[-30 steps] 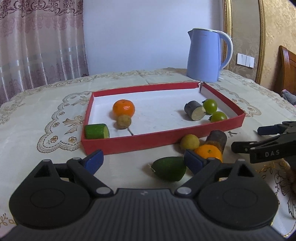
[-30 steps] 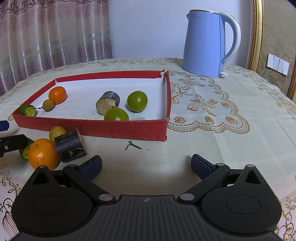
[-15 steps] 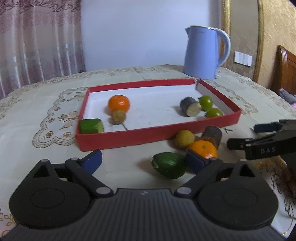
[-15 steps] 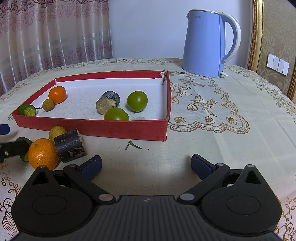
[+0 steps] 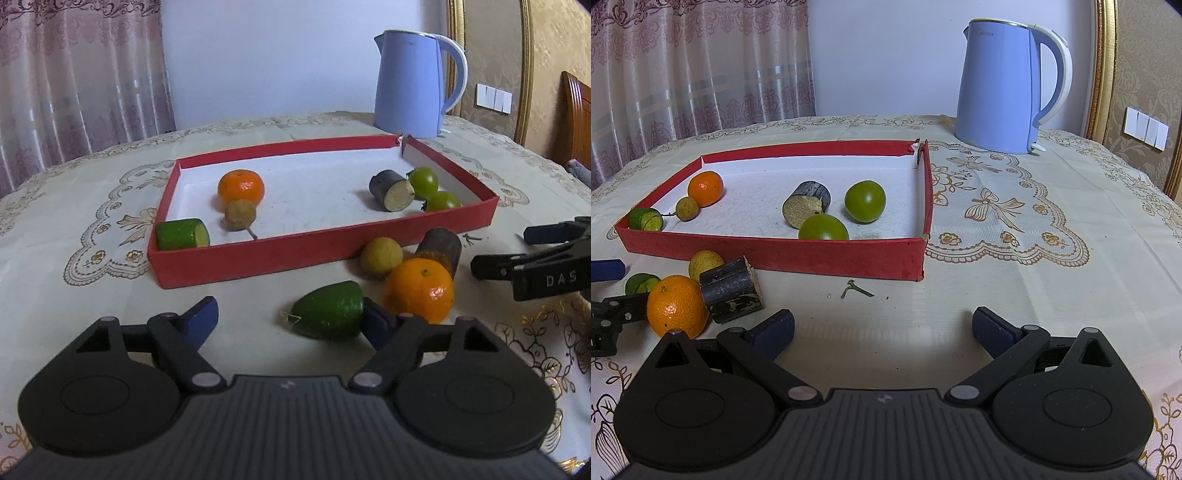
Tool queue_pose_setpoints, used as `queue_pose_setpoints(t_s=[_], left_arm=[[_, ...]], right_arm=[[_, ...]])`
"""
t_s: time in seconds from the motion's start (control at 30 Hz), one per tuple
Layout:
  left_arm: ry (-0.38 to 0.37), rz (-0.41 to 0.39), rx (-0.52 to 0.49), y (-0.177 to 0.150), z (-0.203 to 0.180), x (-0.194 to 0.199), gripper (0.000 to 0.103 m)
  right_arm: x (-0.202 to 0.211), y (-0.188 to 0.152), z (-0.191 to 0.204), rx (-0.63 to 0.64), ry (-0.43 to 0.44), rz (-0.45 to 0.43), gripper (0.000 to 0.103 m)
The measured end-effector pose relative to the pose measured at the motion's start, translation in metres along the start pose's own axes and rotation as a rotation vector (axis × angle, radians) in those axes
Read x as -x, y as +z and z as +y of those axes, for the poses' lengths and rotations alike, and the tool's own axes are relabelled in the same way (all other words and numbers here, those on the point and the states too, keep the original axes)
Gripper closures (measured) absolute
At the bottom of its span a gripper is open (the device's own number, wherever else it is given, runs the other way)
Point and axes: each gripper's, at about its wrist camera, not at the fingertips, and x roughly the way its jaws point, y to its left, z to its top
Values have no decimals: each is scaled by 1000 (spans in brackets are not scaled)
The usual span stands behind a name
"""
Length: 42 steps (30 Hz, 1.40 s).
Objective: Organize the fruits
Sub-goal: 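Lower the left tool onto the avocado and grasp it, then reach the right tool to the dark root slice and grasp it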
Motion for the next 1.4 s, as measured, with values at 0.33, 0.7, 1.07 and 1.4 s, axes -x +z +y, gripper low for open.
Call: queue_pose_setpoints(t_s=[0.33,0.7,1.07,1.4], left_arm=[[-66,-15,-33,4,-6,-2,54],[-70,-11,-27,4,-9,0,67],[-19,-19,46,-1,16,6,68],[-1,-19,75,-4,32,7,68]], right_arm=[[0,0,0,0,0,0,0],[0,0,0,1,-1,0,0],[0,0,-3,-17,13,-6,0],[13,-2,14,99,116,-66,0]])
